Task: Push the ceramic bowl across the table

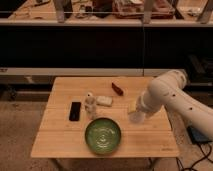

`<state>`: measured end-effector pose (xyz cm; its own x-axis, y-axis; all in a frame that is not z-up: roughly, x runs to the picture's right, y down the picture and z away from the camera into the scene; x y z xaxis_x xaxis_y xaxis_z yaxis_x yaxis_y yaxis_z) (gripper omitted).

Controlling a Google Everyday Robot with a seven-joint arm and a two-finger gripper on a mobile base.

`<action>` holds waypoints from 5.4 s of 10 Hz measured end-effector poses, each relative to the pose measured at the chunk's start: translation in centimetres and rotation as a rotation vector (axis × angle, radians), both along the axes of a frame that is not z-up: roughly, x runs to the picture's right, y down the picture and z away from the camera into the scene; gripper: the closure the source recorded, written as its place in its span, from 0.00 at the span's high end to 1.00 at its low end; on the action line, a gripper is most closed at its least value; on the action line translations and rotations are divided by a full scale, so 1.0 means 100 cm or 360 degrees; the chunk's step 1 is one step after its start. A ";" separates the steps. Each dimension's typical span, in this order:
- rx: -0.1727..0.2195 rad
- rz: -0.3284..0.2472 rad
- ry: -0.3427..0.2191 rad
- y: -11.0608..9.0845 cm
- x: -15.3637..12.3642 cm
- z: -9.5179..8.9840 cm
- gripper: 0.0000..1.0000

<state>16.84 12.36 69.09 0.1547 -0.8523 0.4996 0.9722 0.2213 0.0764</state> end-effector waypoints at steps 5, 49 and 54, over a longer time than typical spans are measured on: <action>-0.0077 0.0030 0.0058 0.041 0.020 0.067 0.39; -0.0251 -0.0451 -0.0235 0.140 -0.248 0.119 0.00; -0.0296 -0.0501 -0.0268 0.143 -0.287 0.113 0.00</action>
<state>-11.88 26.61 80.35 -0.1967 -0.7377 0.6459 0.9720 -0.0602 0.2272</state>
